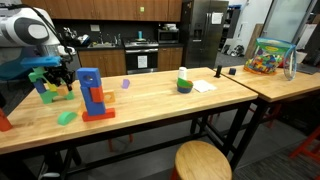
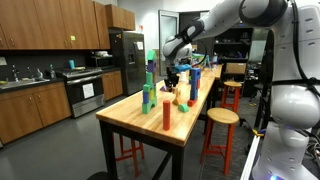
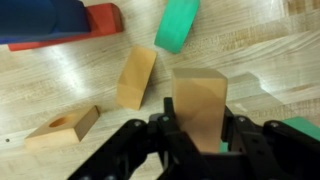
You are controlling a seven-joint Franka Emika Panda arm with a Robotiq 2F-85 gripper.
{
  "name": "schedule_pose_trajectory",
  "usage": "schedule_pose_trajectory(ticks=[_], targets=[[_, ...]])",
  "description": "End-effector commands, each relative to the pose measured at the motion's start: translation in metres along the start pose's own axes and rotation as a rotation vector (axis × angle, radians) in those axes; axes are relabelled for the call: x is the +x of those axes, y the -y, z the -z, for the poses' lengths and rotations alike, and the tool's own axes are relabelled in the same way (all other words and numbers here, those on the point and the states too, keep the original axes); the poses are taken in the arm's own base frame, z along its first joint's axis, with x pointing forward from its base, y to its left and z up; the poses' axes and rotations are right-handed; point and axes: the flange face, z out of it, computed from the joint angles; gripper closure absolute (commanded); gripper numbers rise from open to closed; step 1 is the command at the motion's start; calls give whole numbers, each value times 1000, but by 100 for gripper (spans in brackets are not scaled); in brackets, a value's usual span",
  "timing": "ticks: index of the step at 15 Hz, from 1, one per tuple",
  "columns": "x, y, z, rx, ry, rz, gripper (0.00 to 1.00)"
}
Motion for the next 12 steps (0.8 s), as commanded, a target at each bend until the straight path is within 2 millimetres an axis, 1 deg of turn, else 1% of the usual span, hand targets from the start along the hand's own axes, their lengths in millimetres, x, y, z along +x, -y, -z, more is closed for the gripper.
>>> schedule_pose_trajectory(ticks=[1,4,8,9,10,12], targets=[[-1,-3,-5,58,-61,-30,84],[-3,-2,-8,86,-73,-31,84],[-6,3,-11,38,-51,-19,84],[-6,4,-12,23,-40,-31,48],[-1,1,-15,48,-42,-29,58],[-2,2,-16,37,-38,-26,48]])
